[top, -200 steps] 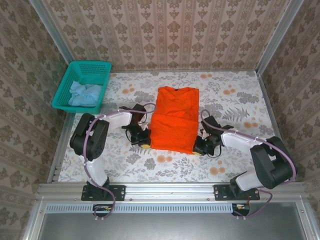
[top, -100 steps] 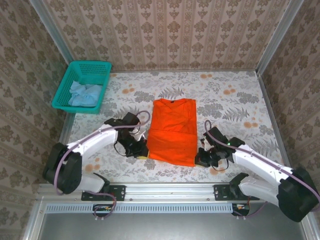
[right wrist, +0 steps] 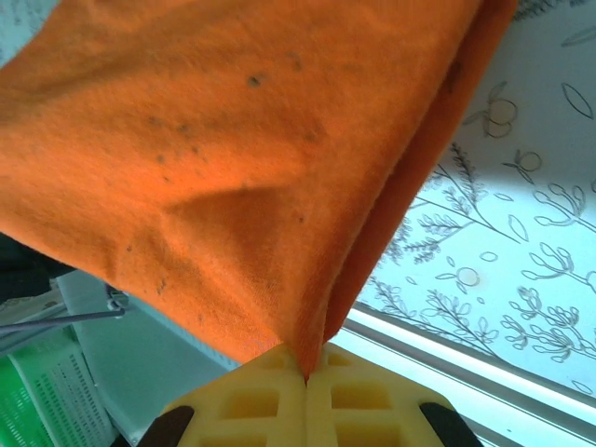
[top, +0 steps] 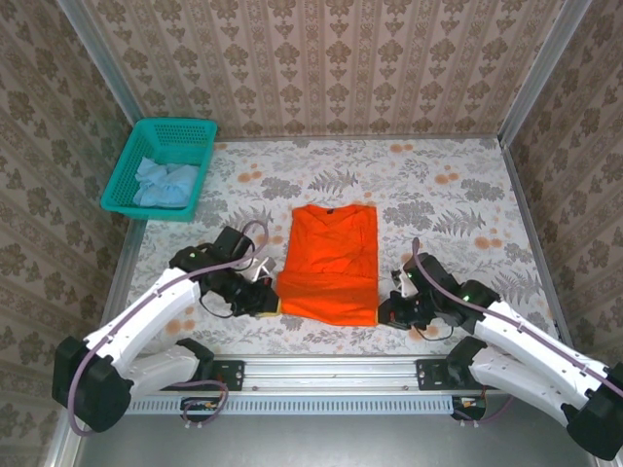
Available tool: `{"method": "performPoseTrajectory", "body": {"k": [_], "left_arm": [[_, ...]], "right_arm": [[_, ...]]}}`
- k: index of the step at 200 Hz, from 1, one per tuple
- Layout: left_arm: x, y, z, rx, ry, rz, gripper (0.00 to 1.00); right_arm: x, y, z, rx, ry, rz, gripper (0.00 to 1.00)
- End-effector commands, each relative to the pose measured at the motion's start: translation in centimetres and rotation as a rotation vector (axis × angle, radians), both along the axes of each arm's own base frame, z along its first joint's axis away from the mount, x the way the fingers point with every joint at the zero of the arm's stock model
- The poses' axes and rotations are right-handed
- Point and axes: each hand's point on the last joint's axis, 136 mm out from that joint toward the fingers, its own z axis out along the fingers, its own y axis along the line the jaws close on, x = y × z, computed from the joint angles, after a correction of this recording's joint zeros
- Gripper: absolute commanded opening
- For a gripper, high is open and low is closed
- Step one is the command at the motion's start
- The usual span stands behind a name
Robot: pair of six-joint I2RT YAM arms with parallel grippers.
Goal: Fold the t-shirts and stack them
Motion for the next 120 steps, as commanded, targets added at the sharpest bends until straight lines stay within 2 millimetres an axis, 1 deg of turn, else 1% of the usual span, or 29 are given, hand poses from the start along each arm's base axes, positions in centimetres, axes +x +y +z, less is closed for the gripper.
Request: {"method": "performPoseTrajectory", "body": {"k": [1,20,40,57,71,73,76,94,110,120], "left_arm": [[1.2,-0.5,2.4,-0.054,-0.006,0.028,0.00],[3.3,-1.4,3.6,-0.108,-0.023,0.055,0.00],[5.8,-2.2,4.3,-0.121,-0.043,0.067,0.00],[8.2,-2.9,4.8,-0.133,-0.061,0.087,0.00],[9.8,-3.8,5.4,-0.158,-0.069,0.092,0.00],[10.5,-3.5,5.4,-0.161,-0.069,0.116,0.00],[11.2,-3.6,5.7,-0.171,-0.079,0.125,0.00],[14.1,-4.3,6.4,-0.197,-0.083,0.166,0.00],[16.6,-4.9,6.9,-0.230,-0.071,0.198,0.00],[18.3,-5.3,7.0,-0.251,-0.068,0.212,0.00]], "right_arm": [[0.9,0.7,1.5,0.010,-0.032,0.019,0.00],[2.5,1.2,2.2,0.023,-0.042,-0.003,0.00],[4.2,1.3,3.6,0.037,-0.081,-0.030,0.00],[5.9,1.0,4.6,0.057,-0.101,-0.079,0.00],[7.7,0.7,5.6,0.087,-0.113,-0.132,0.00],[8.0,0.6,5.7,0.089,-0.115,-0.139,0.00],[8.4,0.5,5.9,0.089,-0.117,-0.151,0.00],[11.0,-0.3,7.0,0.086,-0.124,-0.221,0.00],[13.7,-0.9,7.4,0.070,-0.116,-0.266,0.00],[15.5,-0.9,7.8,0.074,-0.121,-0.276,0.00]]}}
